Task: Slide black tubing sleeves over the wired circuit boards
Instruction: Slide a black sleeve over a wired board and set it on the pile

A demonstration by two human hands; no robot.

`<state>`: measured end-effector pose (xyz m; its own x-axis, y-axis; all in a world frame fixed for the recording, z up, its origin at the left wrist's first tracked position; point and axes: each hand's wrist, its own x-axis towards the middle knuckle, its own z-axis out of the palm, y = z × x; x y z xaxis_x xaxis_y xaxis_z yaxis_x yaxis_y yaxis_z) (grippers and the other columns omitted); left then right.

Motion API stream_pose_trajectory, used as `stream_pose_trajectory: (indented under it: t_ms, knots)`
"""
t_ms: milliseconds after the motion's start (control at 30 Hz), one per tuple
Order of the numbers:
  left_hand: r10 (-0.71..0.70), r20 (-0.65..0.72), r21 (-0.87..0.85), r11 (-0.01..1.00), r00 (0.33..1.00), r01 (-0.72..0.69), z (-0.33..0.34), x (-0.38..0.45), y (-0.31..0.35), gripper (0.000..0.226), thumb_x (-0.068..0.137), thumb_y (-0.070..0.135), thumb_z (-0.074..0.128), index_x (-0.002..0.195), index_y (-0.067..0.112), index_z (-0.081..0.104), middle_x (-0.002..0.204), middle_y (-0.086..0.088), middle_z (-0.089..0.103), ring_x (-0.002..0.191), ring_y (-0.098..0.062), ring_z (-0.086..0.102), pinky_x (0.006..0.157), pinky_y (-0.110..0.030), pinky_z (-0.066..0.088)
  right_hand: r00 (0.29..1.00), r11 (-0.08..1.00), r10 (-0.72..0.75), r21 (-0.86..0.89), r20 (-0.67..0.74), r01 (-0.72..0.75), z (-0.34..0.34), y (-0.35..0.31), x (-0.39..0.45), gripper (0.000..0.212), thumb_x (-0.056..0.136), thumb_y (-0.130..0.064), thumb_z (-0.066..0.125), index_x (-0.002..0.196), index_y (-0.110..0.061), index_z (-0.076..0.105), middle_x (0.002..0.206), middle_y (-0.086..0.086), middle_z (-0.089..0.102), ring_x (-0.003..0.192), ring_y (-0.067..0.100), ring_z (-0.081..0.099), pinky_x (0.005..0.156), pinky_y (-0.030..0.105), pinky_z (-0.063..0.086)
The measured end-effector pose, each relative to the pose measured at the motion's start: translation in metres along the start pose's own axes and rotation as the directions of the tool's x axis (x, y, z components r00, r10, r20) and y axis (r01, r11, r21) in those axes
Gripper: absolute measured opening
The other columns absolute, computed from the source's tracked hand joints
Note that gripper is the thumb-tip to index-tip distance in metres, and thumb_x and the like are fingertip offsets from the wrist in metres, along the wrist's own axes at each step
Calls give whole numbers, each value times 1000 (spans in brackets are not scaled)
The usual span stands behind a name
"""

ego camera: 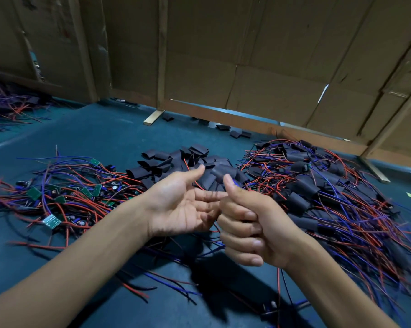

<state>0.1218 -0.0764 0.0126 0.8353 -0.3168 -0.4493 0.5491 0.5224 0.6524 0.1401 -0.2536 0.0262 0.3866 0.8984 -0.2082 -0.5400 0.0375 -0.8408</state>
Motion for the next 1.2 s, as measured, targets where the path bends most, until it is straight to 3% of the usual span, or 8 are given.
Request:
stream_pose_trajectory:
  t_ms: [167, 367, 500, 567, 700, 867, 1033, 1200]
  knots:
    - [40, -102, -136, 989, 994, -54, 2, 4, -1, 34, 100, 31, 53, 91, -2, 59, 60, -10, 57, 42, -16, 53, 45, -20, 42, 999, 990, 42, -136, -4, -43, 6, 8, 2, 60, 104, -54, 43, 57, -19, 27, 47, -4, 19, 33, 11, 22, 37, 17, 31]
    - [57, -181, -147, 986, 982, -85, -4, 9, -3, 49, 100, 32, 55, 66, -1, 64, 69, -16, 70, 74, -15, 53, 69, -23, 44, 997, 942, 79, -328, 15, -70, 10, 12, 1, 57, 105, -48, 38, 57, -18, 30, 47, -3, 22, 36, 9, 22, 37, 17, 33]
    - [138, -194, -134, 977, 971, -166, 2, 9, -4, 19, 96, 17, 61, 83, 5, 56, 69, -14, 69, 48, -10, 59, 46, -18, 48, 995, 886, 96, -457, 17, -77, 13, 12, 1, 57, 103, -48, 40, 55, -17, 35, 46, -1, 24, 35, 11, 26, 37, 18, 36]
    - [225, -223, -83, 965, 949, -248, 3, 12, -5, 11, 94, 16, 62, 94, 6, 56, 67, -7, 68, 50, -9, 60, 49, -20, 48, 996, 872, 86, -484, -6, -78, 13, 14, 2, 58, 103, -49, 42, 56, -16, 36, 47, 2, 23, 36, 12, 27, 38, 20, 37]
    - [351, -275, -96, 916, 895, -389, 0, 13, -3, 4, 88, 8, 66, 90, 7, 63, 73, -5, 72, 56, -7, 66, 51, -20, 52, 996, 863, 71, -498, -47, -85, 9, 15, 3, 58, 102, -50, 41, 57, -14, 35, 48, 3, 21, 35, 11, 27, 38, 19, 38]
    - [359, -131, -93, 924, 924, -372, -5, 4, 6, 19, 80, 8, 68, 98, 4, 73, 101, -9, 77, 80, -11, 75, 61, -25, 60, 995, 864, 70, -493, -74, -97, 3, 14, 4, 58, 99, -55, 46, 57, -15, 40, 49, 2, 21, 36, 12, 28, 39, 20, 40]
    - [449, -37, 70, 892, 893, -446, -7, -3, 13, 35, 87, 11, 63, 122, 6, 62, 107, -11, 75, 89, -19, 74, 72, -30, 61, 990, 865, 31, -493, -137, -95, 1, 16, 9, 52, 91, -54, 59, 59, -17, 42, 48, -2, 20, 37, 14, 28, 41, 22, 44]
    - [510, 20, 63, 858, 860, -510, -4, -6, 14, 46, 91, 31, 62, 129, 7, 64, 107, -7, 73, 93, -19, 72, 74, -32, 61, 988, 876, -40, -482, -149, -38, -3, 15, 11, 48, 87, -45, 70, 62, -19, 38, 50, -4, 25, 38, 13, 31, 42, 24, 45]
